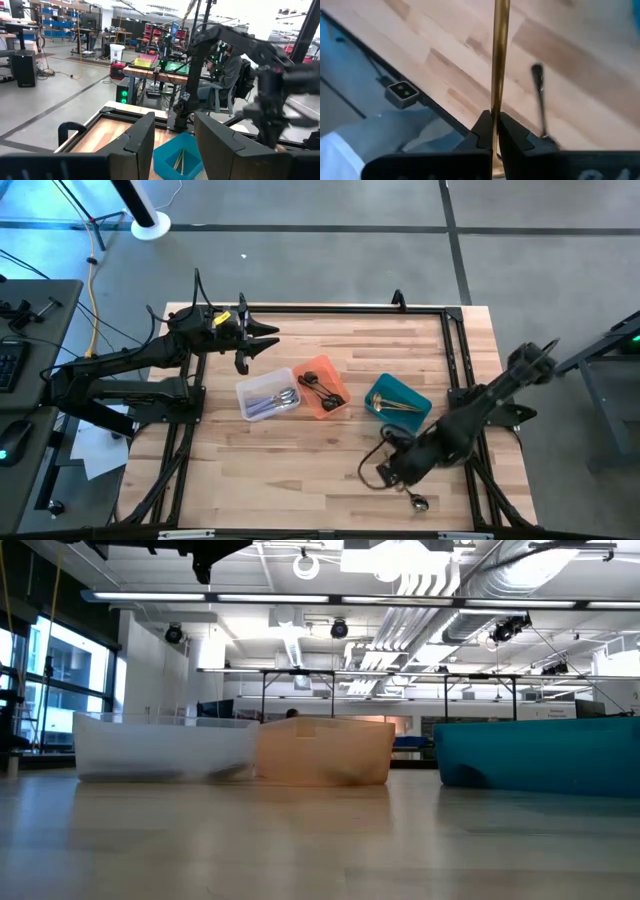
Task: Sort silverware by color (type)
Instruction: Put the gold spoon into the blue bin
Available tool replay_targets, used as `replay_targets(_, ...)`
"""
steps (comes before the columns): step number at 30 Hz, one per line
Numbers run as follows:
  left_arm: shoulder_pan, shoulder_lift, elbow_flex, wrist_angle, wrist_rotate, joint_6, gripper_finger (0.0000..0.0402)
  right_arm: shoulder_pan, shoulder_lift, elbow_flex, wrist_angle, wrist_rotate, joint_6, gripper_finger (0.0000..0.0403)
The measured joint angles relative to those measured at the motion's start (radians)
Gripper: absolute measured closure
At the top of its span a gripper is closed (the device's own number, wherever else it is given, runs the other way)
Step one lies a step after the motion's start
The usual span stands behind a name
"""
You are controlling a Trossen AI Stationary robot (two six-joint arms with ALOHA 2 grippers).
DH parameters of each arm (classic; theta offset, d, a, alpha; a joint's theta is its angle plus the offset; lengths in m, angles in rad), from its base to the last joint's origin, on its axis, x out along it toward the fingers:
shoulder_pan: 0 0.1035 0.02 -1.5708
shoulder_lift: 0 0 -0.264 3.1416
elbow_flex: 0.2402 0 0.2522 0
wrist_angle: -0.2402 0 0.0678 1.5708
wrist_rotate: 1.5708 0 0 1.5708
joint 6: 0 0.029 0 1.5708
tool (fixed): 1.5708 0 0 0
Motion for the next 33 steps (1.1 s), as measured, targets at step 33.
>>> replay_targets(33, -0.078, 0.026, 0.004, 0.225, -0.072, -0.149, 0.0273, -0.810, -0.141, -0.145, 0.717, -0.249, -1.583, 0.0403)
